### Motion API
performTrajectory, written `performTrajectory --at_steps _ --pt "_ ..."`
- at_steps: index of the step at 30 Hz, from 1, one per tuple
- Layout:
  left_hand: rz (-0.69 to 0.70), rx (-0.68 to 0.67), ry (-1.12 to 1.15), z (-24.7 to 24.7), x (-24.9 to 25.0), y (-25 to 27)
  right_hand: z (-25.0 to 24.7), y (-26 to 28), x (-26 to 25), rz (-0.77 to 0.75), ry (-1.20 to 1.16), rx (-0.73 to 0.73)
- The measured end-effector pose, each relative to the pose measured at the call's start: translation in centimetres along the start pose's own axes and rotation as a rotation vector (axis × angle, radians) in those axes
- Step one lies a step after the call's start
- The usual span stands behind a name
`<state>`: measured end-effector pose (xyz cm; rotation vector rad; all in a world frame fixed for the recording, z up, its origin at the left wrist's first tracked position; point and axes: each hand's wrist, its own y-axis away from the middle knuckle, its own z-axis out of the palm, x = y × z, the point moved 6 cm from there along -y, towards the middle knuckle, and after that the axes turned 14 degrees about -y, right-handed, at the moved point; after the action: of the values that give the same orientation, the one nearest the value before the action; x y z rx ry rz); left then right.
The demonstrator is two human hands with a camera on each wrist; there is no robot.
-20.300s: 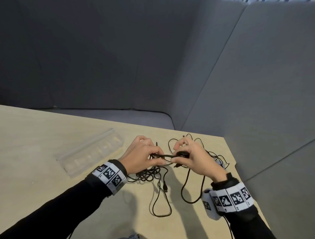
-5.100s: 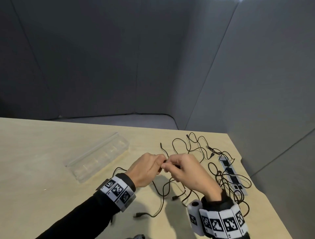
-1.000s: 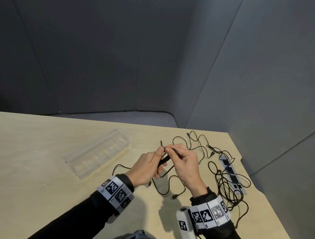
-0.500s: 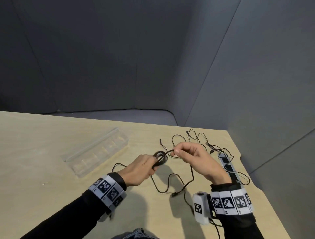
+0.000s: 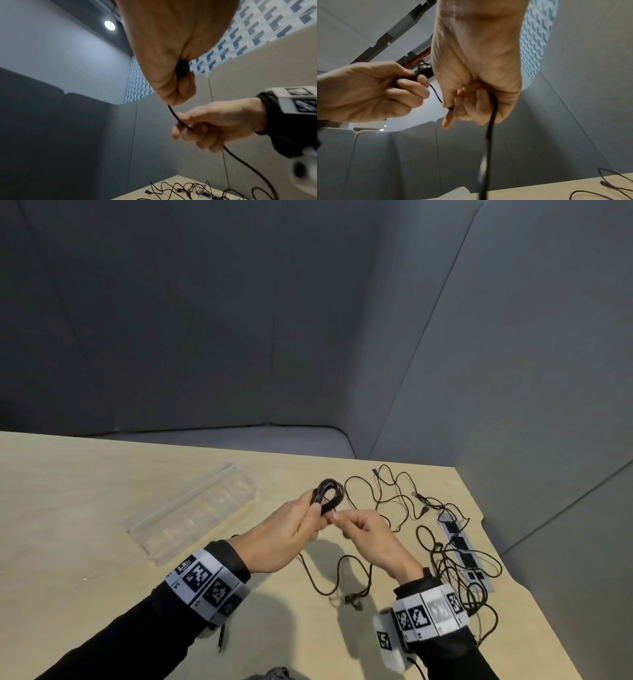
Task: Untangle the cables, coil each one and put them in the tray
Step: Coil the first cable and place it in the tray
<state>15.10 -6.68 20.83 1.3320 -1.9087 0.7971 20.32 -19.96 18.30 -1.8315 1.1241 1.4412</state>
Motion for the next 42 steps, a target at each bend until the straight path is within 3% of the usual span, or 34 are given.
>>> performTrajectory --at_steps 4,8,13,16,18,20,23,26,29,32,36,38,40,42 --pt "-0.097 0.078 -0.299 -2.0 -1.5 -0.4 0.1 1.4 0.8 0.07 0.206 -0.088" --pt "-0.203 0.139 -0.497 -3.1 -3.3 -0.7 -1.4 3.0 -1.5 0.051 0.236 -0.15" --pt "-0.32 0.189 -0.509 -3.6 -5.0 -1.1 -3.6 4.6 -5.3 -0.058 0.315 -0.122" --pt "-0.373 0.264 -0.445 -3.3 -4.4 -1.6 -2.6 5.1 -5.8 -0.094 0.487 -0.178" --pt "-0.33 0.238 -0.54 -2.6 -3.8 -2.2 -0.6 5.5 -6.5 -0.178 0.617 -0.257" --pt "-0.197 0.163 -0.691 -1.1 -3.0 -2.5 0.7 5.7 -8.3 -0.326 0.663 -0.258" --pt "0.203 0.066 -0.816 1.6 -0.4 -1.7 -0.4 5.2 -11.8 -0.54 0.607 -0.128" --pt "0.423 0.102 -0.793 1.5 2.4 -1.0 -3.8 4.6 -14.2 -0.681 0.412 0.104" --pt "0.551 0.182 -0.759 0.5 4.4 -0.8 -6.1 4.1 -14.3 -0.675 0.187 0.257" --pt "0.667 0.231 -0.752 0.4 6.5 -0.4 -7.2 2.6 -12.6 -0.576 -0.006 0.341" --pt "0.573 0.38 -0.647 -1.3 7.5 -1.0 -7.4 1.1 -8.8 -0.37 -0.143 0.398" --pt "0.469 0.492 -0.622 -2.9 7.2 -1.5 -6.2 0.9 -6.8 -0.266 -0.106 0.333" --pt "0.37 0.556 -0.653 -4.0 6.5 -1.9 -4.8 1.2 -5.5 -0.204 0.004 0.256" --pt "0.291 0.585 -0.688 -4.5 5.8 -2.3 -3.6 2.3 -5.4 -0.269 0.312 0.222"
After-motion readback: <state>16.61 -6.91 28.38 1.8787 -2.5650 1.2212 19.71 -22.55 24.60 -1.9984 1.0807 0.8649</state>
